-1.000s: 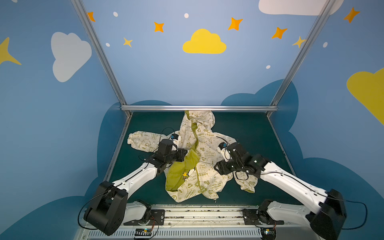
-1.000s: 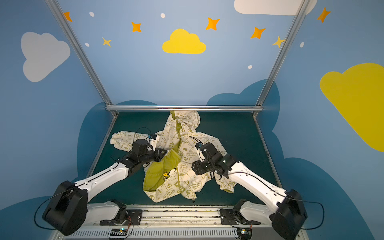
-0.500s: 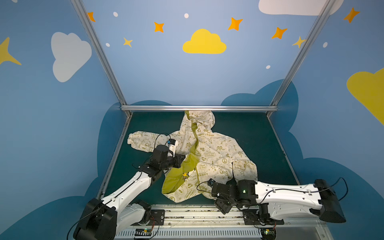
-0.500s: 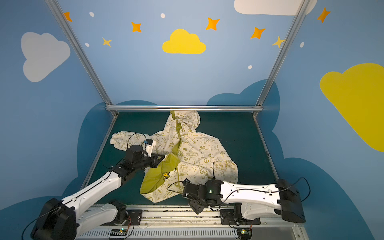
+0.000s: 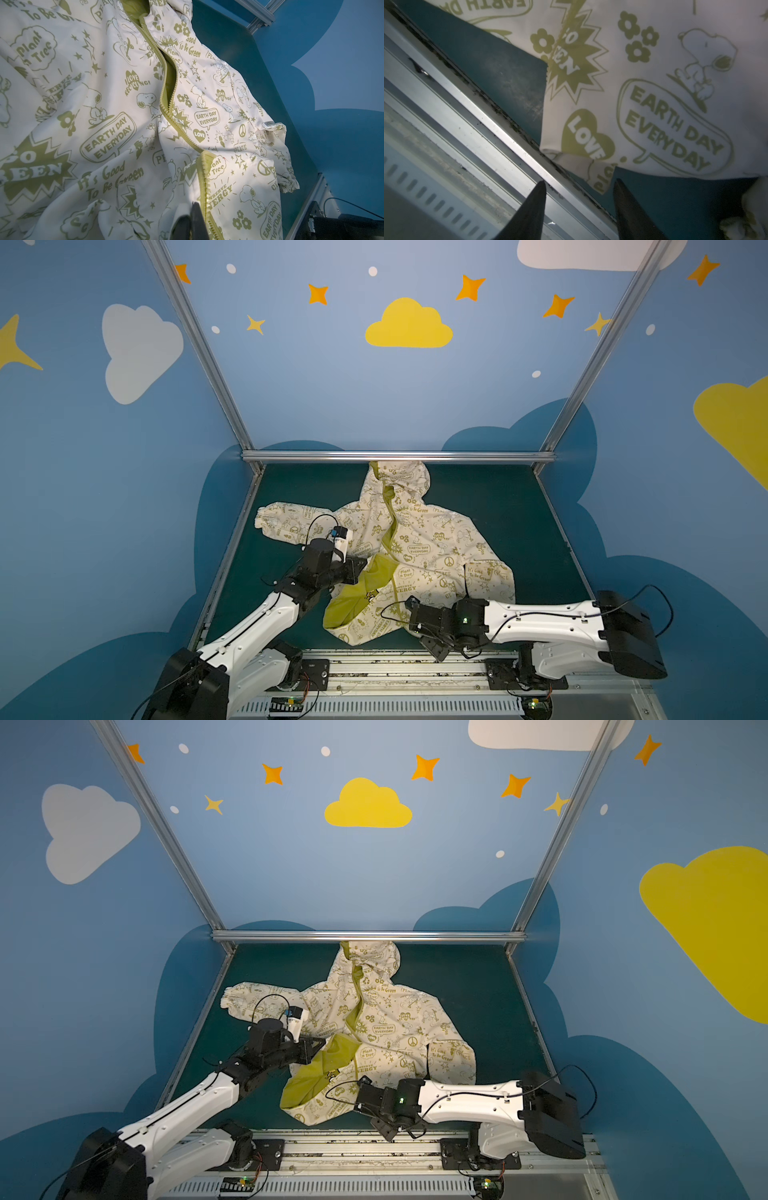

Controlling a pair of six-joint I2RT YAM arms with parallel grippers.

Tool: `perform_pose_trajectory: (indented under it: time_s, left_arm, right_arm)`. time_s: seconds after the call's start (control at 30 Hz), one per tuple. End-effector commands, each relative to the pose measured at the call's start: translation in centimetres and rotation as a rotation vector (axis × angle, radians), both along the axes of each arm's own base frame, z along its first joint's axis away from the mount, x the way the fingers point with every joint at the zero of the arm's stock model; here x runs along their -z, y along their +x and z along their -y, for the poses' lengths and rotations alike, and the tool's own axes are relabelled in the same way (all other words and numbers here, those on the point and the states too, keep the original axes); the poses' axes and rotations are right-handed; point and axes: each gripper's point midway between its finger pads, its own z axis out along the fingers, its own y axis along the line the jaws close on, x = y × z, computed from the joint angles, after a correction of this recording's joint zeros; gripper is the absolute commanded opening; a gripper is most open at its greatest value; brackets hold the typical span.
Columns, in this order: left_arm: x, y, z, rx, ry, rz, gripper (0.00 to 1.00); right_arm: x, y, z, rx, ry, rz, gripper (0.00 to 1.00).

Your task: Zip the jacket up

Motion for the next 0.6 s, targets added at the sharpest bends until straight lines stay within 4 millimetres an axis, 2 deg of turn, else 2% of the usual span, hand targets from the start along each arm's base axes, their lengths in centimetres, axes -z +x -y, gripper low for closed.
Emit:
perform_pose_trajectory:
  time_s: [0.0,0.2,0.43,0.5,0.57]
  left_arm:
    - [-0.8,0.1,-0.2,-0.019,-0.008,0.036,0.03]
    - [-1.6,0.5,-0.6,-0.052,-0.008,0.065,0.03]
    - [-1.3,0.6,-0.3,-0.051,-0.009,0.059,0.03]
    - [-1.3,0.6,-0.4,-0.052,-0.008,0.062,0.03]
    - [-1.3,0.6,-0.3,-0.052,-0.005,0.064,0.03]
  right_arm:
    - [-0.2,0.4,-0.9,-0.026,0.027,-0.015,0.52]
    - [0.2,1.5,-0.5,-0.024,0.000,-0.017,0.51]
    - [0.8,1.4,-1.6,-0.051,-0.006,-0.038,0.49]
    - [1.1,1.6,-1.8,-0.052,-0.005,-0.036,0.45]
    - [1.1,1.7,-2.0,-0.050,-0.009,-0.043,0.36]
